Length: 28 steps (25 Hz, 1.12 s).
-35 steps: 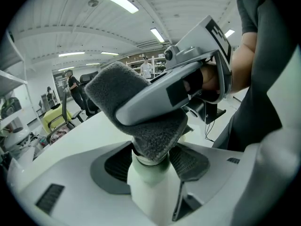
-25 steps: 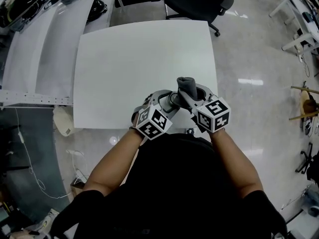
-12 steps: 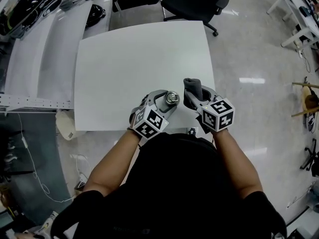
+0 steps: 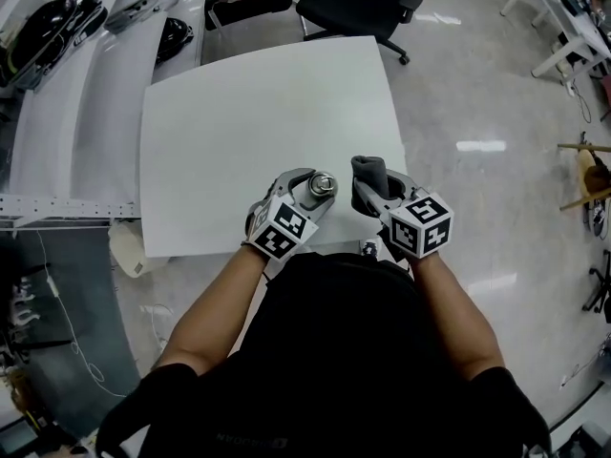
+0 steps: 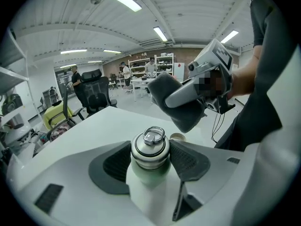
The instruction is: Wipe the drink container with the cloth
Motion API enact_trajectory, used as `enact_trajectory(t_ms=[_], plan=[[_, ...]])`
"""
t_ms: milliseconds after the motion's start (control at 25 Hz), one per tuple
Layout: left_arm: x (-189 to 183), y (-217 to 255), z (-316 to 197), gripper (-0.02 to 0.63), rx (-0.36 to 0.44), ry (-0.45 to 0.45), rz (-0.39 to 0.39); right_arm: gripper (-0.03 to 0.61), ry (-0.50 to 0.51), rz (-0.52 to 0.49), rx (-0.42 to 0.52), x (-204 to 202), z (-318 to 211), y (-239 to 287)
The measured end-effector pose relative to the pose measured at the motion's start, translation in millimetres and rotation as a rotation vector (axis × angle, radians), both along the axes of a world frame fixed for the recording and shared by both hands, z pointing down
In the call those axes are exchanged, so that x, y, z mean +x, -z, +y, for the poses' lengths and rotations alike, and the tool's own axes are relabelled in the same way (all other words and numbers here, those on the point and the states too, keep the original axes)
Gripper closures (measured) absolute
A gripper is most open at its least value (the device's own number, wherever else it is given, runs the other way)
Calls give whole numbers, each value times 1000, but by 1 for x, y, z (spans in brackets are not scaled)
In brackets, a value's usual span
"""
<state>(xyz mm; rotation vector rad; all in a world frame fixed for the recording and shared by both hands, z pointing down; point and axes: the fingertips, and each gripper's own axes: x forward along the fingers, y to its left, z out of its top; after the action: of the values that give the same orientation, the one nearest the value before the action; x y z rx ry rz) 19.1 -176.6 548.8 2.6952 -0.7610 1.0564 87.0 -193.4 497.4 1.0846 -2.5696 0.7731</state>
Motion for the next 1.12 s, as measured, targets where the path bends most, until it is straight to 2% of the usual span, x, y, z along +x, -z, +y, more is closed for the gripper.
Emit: enact_trajectory(t_ms=[200,560,880,1120], plan=[[-5,2,-6,357,-36,51,55,468,39,-3,-20,-14,10,-3],[-43,3,-29,357,-232,381,352,468,37,-94,-136,-47,16,-26],[-72,-8,-33,357,-394,588,555,468,78,-195,-178,-96,17,-30],[-89,-17,-31,357,-525,697,668,468,75,-193,-168,-113,10,-35]])
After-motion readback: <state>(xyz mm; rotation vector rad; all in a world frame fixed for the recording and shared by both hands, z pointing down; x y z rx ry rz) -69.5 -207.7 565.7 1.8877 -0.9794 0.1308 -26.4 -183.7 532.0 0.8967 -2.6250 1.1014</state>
